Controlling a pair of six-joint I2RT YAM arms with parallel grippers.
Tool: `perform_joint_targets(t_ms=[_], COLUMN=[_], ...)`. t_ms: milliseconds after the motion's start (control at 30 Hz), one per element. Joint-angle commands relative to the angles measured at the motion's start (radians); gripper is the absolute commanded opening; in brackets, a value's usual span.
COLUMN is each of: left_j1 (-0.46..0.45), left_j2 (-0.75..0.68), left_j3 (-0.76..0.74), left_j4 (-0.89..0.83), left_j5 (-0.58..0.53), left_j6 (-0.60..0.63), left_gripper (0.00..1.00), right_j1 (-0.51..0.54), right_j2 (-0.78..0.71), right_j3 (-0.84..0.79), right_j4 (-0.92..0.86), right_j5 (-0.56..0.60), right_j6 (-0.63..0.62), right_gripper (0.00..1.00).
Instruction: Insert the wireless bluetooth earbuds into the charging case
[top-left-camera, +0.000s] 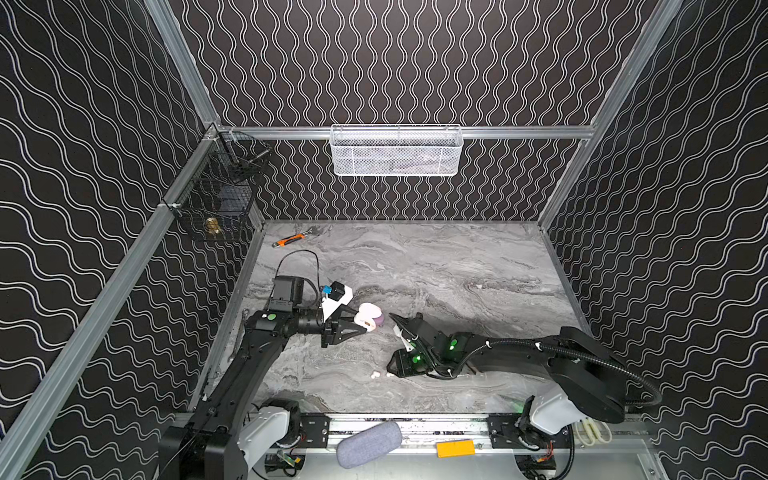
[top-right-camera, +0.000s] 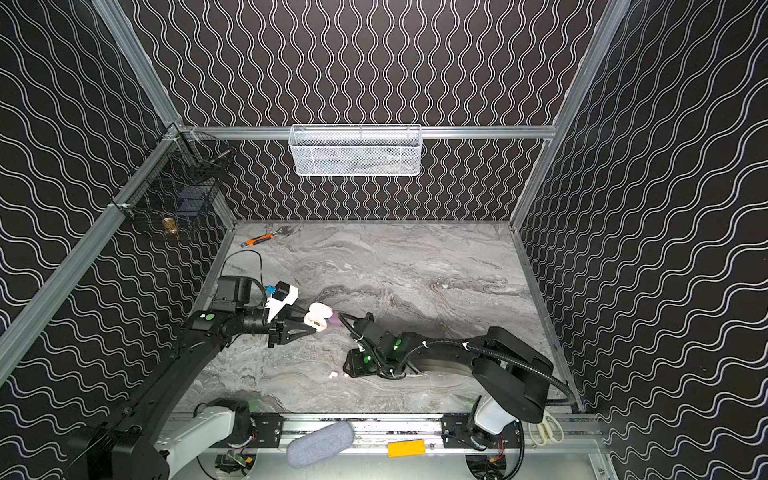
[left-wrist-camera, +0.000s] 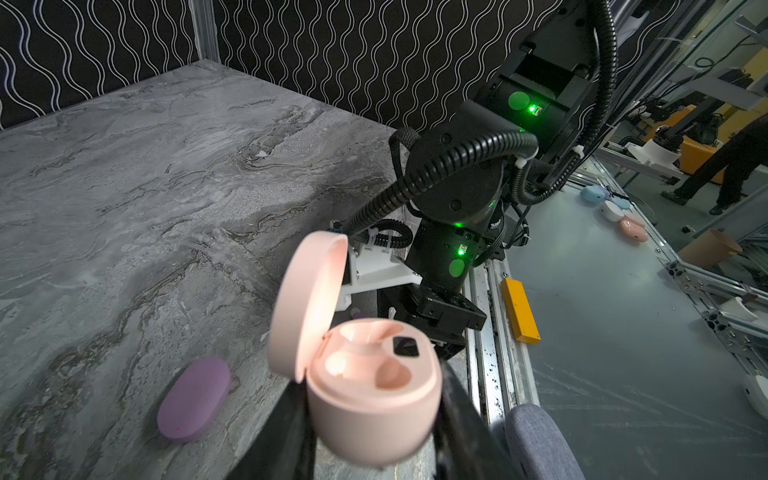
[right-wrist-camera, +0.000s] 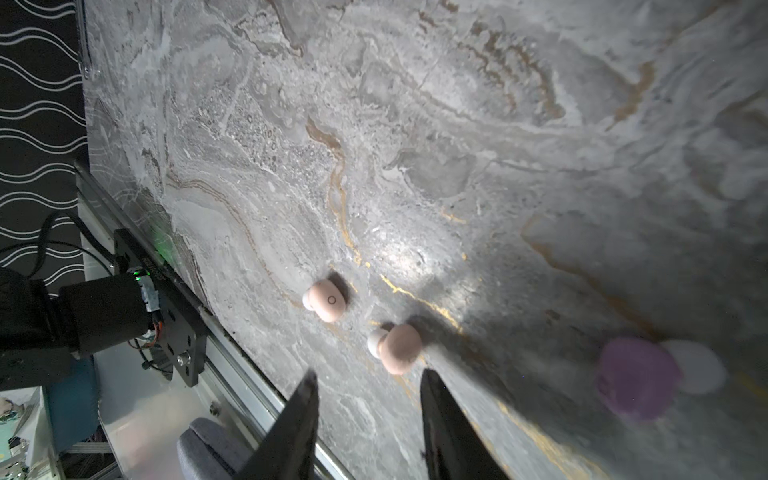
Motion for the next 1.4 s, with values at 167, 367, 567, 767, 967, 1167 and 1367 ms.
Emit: perform_joint_targets(t_ms=[167, 367, 567, 767, 967, 1167, 1367], left_j1=[0.001, 0.003, 0.002, 0.002, 0.002, 0.003, 0.004], left_j2=[-0.003, -0.004, -0.013, -0.011, -0.015, -0.014, -0.009], left_j3=[0.003, 0.003, 0.002, 0.002, 0.0, 0.002, 0.002], left_j4=[0.024, 0.025, 0.025, 0.024, 0.024, 0.024, 0.025], left_j5=[0.01, 0.011, 0.01, 0.01, 0.01, 0.01, 0.009], left_j6=[-0.003, -0.005, -0.005, -0.005, -0.005, -0.007, -0.005], left_gripper=[0.03, 0.04, 0.04, 0.04, 0.04, 0.04, 0.04], right_j1=[0.006, 0.007, 0.007, 0.008, 0.008, 0.007, 0.008], right_j2=[0.02, 0.023, 0.035, 0.046, 0.073, 0.087, 0.103], right_j3=[-0.001, -0.008, -0.015, 0.002, 0.019, 0.019, 0.044], right_j4=[0.014, 0.012, 0.013, -0.013, -0.019, -0.022, -0.067], right_j5=[0.002, 0.004, 0.016, 0.034, 0.036, 0.037, 0.064], right_j6=[0.021, 0.025, 0.031, 0.022, 0.017, 0.023, 0.008], right_gripper=[0.4, 0.39, 0.37, 0.36, 0.33, 0.31, 0.28])
